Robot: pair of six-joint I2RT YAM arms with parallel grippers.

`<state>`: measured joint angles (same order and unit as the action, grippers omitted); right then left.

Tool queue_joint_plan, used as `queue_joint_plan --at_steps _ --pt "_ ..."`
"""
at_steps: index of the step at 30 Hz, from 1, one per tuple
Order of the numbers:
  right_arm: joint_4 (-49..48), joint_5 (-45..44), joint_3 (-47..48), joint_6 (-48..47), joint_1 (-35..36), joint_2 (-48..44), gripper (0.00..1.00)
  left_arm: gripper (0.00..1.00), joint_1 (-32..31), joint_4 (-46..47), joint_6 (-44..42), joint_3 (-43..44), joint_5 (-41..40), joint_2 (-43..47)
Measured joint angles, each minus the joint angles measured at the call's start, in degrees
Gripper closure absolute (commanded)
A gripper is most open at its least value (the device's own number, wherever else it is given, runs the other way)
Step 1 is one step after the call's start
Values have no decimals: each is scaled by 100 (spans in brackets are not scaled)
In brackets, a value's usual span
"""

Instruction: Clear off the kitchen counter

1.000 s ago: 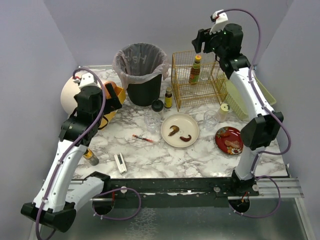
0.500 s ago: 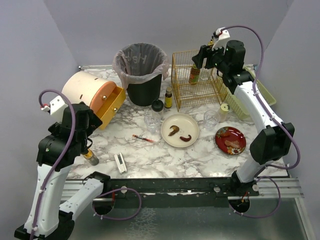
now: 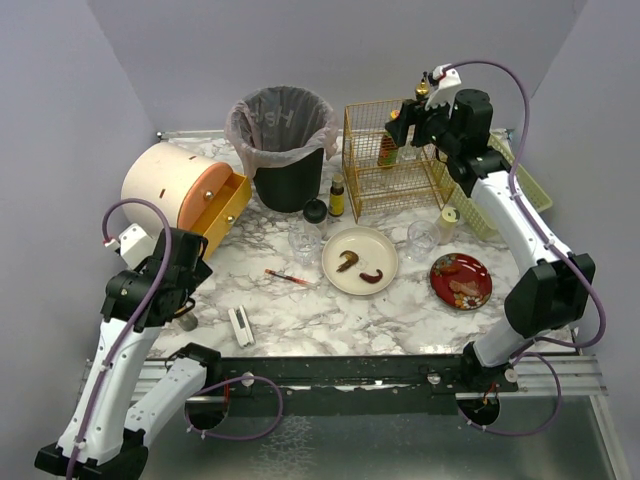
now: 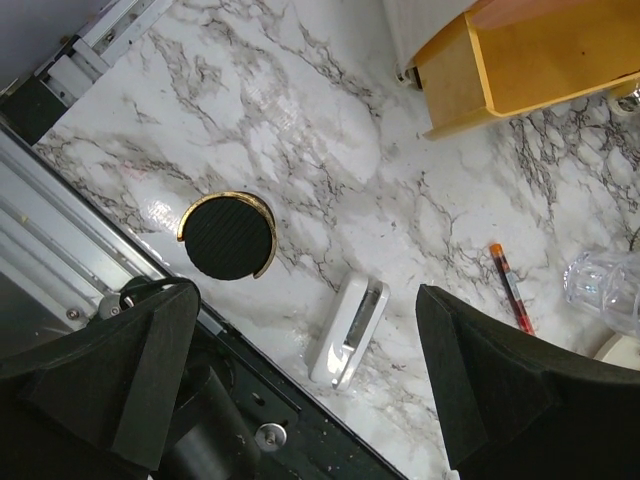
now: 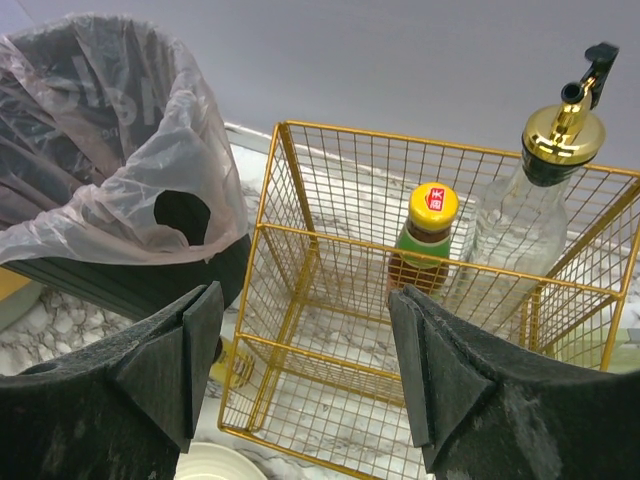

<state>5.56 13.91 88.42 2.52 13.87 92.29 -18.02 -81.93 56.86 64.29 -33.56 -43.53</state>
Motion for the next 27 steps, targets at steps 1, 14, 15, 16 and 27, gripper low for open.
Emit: queue_joint_plan --at_steps 1,14,15,16,27 --pt "-2 4 -35 0 0 -2 26 1 0 -17 31 -26 -2 -7" --pt "4 63 -264 50 0 -2 26 1 35 -44 562 -798 251 -413" --pt "4 70 -280 52 0 -2 26 1 35 -44 616 -918 299 -463" --pt "4 74 -286 52 0 -2 26 1 39 -44 662 -1014 339 -483" --pt "-44 229 -295 195 0 50 26 3 81 -35 1255 -1117 179 -76"
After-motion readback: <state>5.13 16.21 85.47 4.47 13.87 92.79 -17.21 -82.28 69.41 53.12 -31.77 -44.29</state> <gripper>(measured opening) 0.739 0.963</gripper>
